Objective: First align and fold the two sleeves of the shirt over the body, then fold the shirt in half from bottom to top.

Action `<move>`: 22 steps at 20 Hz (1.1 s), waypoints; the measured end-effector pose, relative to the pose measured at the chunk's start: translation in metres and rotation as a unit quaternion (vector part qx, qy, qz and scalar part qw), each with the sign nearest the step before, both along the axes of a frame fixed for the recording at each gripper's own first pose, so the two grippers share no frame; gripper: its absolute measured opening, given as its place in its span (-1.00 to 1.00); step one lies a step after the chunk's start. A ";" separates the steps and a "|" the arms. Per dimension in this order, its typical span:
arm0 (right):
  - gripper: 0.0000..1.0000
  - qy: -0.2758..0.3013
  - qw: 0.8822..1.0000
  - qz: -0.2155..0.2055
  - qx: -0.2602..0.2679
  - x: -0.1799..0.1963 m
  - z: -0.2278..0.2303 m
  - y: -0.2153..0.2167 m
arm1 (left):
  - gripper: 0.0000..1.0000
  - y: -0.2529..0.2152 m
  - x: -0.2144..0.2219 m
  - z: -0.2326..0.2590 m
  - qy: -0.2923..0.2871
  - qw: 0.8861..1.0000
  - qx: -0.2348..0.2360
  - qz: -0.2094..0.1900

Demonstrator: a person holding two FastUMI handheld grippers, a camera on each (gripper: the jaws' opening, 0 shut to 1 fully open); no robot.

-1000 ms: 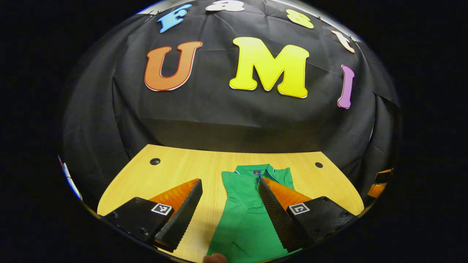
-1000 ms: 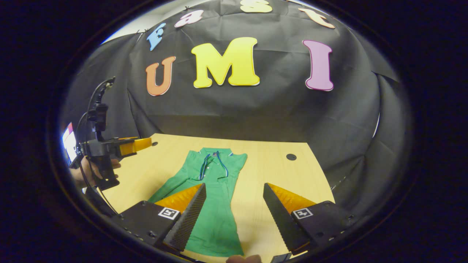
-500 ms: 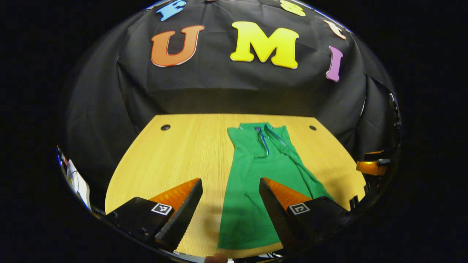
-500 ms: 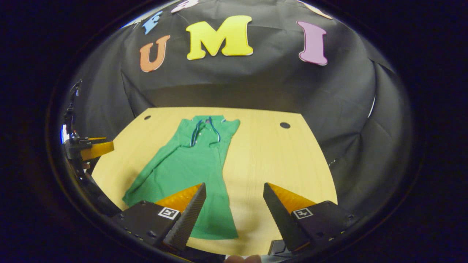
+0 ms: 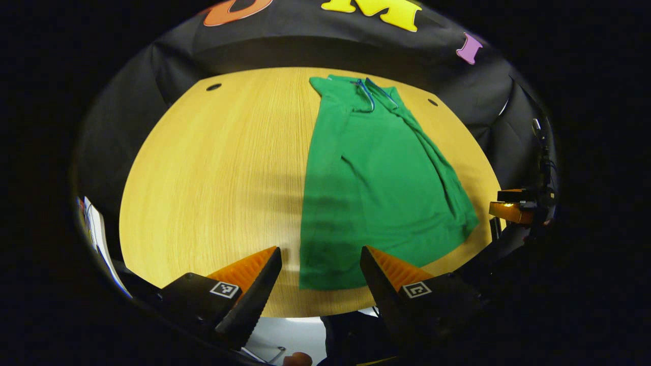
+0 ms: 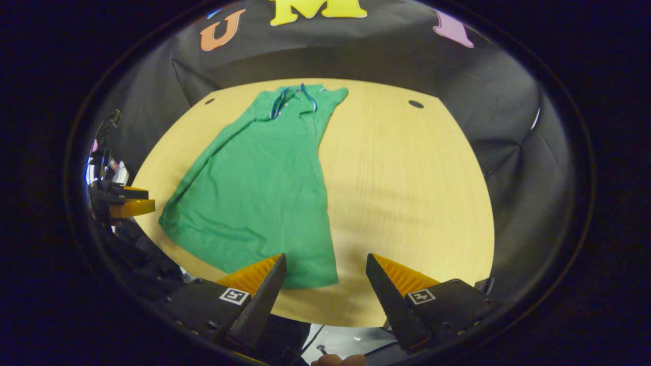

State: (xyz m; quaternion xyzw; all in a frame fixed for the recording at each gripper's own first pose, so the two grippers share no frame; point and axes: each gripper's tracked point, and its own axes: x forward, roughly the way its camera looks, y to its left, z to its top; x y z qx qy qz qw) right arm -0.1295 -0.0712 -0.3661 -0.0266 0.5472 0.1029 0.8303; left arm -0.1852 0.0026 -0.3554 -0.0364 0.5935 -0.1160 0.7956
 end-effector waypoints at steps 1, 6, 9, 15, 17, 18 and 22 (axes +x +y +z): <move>0.94 0.012 1.000 0.000 -0.005 -0.004 -0.006 -0.002 | 1.00 0.001 -0.003 -0.003 0.011 1.000 0.011 -0.007; 0.94 0.052 0.998 0.002 -0.022 -0.011 -0.027 -0.004 | 1.00 0.013 -0.008 -0.008 0.041 0.999 0.031 -0.015; 0.94 0.073 0.997 0.000 -0.025 -0.015 -0.033 -0.004 | 1.00 0.016 -0.013 -0.006 0.055 0.998 0.041 -0.007; 0.89 0.104 0.994 0.007 -0.038 -0.017 -0.050 0.004 | 0.98 0.027 -0.010 -0.006 0.063 0.996 0.067 -0.020; 0.94 0.102 0.994 0.004 -0.037 -0.014 -0.052 0.005 | 0.99 0.031 -0.008 -0.005 0.069 0.995 0.071 -0.014; 0.95 0.105 0.994 0.003 -0.039 -0.013 -0.052 0.006 | 1.00 0.031 -0.007 -0.005 0.073 0.995 0.072 -0.008; 0.83 0.122 0.992 -0.007 -0.040 -0.016 -0.051 0.008 | 0.97 0.026 -0.007 -0.004 0.088 0.993 0.074 -0.011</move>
